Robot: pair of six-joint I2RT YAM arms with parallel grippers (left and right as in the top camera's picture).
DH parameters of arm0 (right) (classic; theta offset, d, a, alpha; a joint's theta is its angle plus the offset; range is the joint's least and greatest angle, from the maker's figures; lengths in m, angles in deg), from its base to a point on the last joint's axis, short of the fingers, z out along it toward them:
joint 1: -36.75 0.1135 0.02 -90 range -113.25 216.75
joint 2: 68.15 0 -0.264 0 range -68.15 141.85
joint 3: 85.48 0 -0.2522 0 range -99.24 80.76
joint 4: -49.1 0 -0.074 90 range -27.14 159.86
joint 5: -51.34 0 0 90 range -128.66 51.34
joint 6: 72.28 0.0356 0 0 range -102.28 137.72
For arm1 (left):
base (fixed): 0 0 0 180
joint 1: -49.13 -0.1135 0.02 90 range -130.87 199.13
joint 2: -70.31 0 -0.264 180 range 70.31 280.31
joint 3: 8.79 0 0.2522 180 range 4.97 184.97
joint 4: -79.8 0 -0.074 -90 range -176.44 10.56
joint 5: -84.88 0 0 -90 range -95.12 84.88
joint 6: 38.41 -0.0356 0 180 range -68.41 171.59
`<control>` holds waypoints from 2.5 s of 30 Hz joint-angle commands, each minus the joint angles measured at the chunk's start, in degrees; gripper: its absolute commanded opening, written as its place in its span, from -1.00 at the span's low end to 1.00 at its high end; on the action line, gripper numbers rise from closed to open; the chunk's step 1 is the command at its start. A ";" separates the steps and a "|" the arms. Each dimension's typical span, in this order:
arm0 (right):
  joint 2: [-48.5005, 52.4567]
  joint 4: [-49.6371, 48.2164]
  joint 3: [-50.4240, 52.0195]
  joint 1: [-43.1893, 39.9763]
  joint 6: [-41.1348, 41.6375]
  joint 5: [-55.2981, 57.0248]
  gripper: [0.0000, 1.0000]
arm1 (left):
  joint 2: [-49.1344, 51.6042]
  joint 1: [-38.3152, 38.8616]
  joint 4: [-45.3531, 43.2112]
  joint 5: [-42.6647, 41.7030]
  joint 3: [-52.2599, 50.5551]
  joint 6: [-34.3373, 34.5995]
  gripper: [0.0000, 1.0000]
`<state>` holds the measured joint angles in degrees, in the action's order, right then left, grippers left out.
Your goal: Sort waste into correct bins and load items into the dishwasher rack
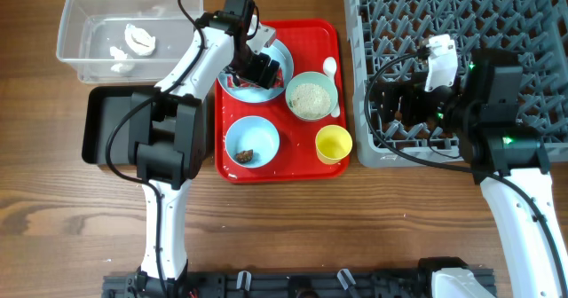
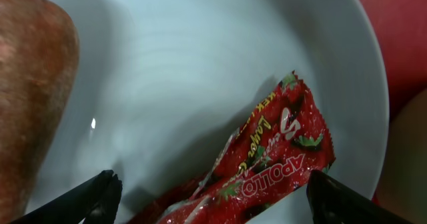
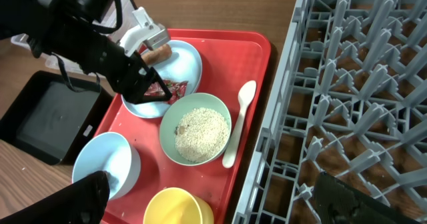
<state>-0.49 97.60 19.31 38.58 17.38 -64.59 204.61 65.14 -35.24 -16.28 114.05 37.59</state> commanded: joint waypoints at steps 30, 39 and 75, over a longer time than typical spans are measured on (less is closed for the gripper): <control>0.39 -0.39 -1.40 0.09 -0.96 -0.94 1.00 | -9.62 -23.08 -7.89 9.49 6.43 19.63 -0.24; 0.39 -0.37 -1.40 0.09 -0.96 -0.94 0.98 | -12.90 -18.03 -8.94 4.42 6.45 10.67 0.72; 0.39 0.31 -1.40 0.09 -1.01 -0.92 0.98 | 0.81 -3.08 -6.43 8.04 -0.26 -1.66 -0.92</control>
<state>-0.49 98.01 19.31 38.58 17.36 -64.57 204.68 62.48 -42.08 -8.17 114.47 33.04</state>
